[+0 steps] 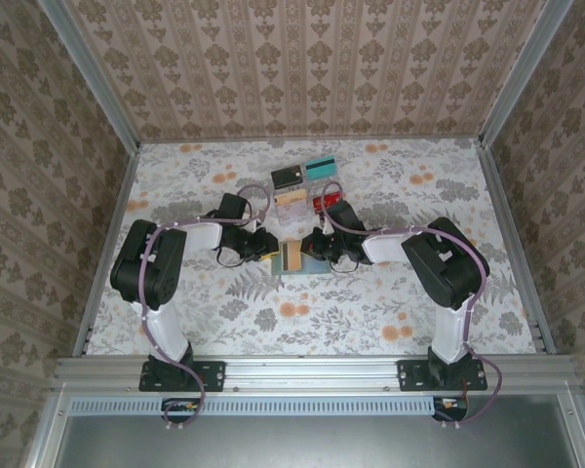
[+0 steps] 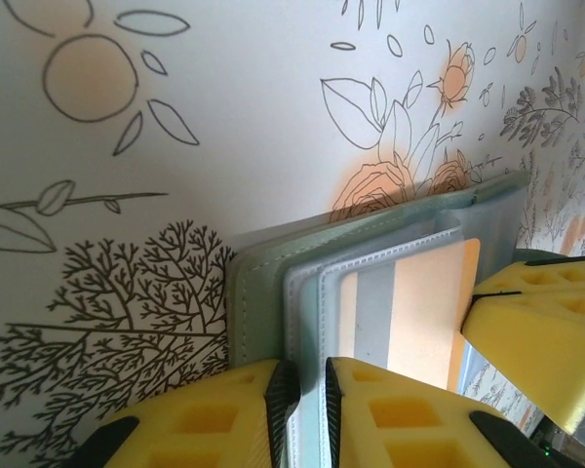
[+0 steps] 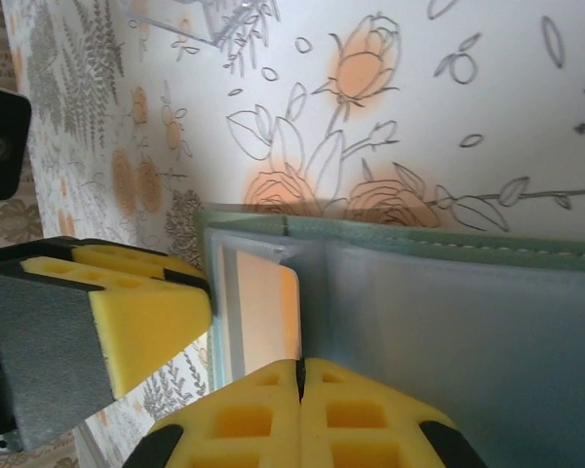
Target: Take the credit cards out of the card holder
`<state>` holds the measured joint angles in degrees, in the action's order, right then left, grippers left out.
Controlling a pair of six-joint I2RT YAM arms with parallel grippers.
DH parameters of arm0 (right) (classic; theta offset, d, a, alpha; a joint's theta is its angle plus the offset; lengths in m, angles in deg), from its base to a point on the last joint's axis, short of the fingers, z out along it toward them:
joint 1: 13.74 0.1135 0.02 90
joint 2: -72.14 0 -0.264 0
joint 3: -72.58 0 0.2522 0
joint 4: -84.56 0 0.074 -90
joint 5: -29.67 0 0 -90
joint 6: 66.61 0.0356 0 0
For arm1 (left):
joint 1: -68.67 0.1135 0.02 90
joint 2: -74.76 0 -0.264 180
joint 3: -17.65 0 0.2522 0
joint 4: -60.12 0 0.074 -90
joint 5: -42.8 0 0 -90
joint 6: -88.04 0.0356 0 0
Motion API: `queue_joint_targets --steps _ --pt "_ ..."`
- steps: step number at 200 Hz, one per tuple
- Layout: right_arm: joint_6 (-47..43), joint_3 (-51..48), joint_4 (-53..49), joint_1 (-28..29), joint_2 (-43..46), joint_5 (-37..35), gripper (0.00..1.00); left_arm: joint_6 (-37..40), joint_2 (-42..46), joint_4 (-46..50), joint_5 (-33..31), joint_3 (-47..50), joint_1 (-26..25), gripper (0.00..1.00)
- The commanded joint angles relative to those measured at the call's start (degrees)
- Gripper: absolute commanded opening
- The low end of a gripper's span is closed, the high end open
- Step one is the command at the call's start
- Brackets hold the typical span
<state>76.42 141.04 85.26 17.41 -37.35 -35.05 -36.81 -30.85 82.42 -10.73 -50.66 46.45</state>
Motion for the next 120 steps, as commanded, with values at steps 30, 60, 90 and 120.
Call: queue_joint_targets --steps 30,60,90,120 --pt "-2.98 2.17 -7.25 -0.04 -0.62 -3.72 0.02 2.89 -1.43 5.74 -3.42 -0.85 0.21 0.21" --pt "-4.14 2.84 -8.17 -0.21 0.57 -4.63 0.02 3.45 0.35 6.62 -2.68 -1.86 0.2 0.21" --pt "-4.7 3.65 -9.1 -0.22 -0.14 -4.32 0.02 3.24 3.2 5.26 -0.47 -2.31 0.15 0.21" --pt "-4.61 3.77 -8.89 -0.22 -0.83 -3.96 0.02 2.51 4.29 3.61 1.59 -2.87 -1.24 0.21"
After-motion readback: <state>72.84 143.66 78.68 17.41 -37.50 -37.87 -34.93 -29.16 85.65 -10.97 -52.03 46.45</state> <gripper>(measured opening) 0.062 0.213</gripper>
